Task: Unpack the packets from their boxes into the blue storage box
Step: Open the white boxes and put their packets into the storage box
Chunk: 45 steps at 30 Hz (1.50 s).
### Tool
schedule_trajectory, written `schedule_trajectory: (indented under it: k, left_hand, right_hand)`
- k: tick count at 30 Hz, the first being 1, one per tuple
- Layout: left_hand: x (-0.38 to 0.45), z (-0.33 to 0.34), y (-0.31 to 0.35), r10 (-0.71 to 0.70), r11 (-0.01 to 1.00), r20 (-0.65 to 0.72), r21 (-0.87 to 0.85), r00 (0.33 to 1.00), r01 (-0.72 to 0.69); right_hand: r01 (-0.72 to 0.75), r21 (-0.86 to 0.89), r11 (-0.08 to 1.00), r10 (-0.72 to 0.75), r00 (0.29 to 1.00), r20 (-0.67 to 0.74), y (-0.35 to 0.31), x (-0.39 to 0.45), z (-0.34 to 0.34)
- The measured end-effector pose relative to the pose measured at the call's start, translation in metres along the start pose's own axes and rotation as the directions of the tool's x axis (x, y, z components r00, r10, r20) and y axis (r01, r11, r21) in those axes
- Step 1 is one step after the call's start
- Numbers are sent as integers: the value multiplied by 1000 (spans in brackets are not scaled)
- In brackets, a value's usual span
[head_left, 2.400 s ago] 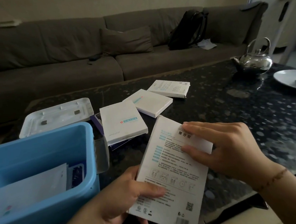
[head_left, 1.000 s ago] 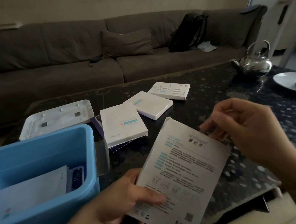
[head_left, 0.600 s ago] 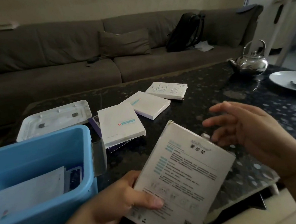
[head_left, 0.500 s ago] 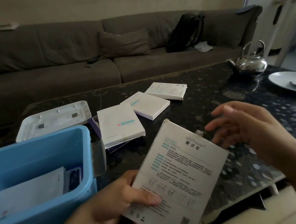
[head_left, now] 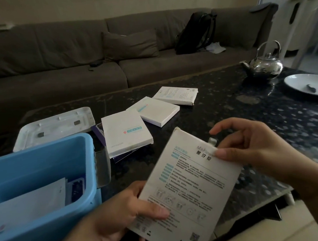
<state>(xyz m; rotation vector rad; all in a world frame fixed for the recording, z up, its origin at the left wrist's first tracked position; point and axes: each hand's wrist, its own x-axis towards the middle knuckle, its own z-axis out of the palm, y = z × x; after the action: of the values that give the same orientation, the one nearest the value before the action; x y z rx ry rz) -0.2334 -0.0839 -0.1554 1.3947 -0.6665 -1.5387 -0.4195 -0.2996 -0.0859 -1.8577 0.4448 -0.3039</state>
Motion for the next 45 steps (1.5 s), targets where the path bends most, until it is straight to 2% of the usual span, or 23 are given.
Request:
schedule_trajectory:
  k: [7,17,26,30,33,35,37,40,43,45]
  left_hand:
    - [-1,-2,-1,-39,999,-13,-24,999,39]
    - [-4,2,5,-23,1000,6,-2,1000,23]
    - [-3,9,8,5,997,17,72,1000,-6]
    - [-1,11,7,27,997,15,74,1000,-28]
    - [0,10,5,41,997,30,65,999,-43]
    - [1,9,3,58,996,51,62,997,-61]
    - [2,8,2,82,995,54,57,995,-85]
    - [4,2,0,135,989,79,43,988,-139]
    - [5,2,-2,185,978,111,81,976,-194]
    - [7,3,-5,197,976,113,66,974,-206]
  right_hand:
    - [3,-13,1000,-3,1000,3,1,0,1]
    - [72,-245,967,-72,997,9,4,-3,-1]
    - [-22,-274,962,70,983,168,-1,-7,-13]
    - [-17,-326,945,75,983,167,1,-8,-14]
    - [24,-341,940,23,991,133,6,-5,-14]
    - [56,-249,967,-29,994,109,6,-6,-17]
    - [49,-4,999,-48,989,141,7,-7,-20]
    - [28,364,931,-110,972,206,15,-6,-15]
    - [-30,489,872,-116,958,264,16,-3,-3]
    - [-31,475,879,-79,975,210,12,-1,2]
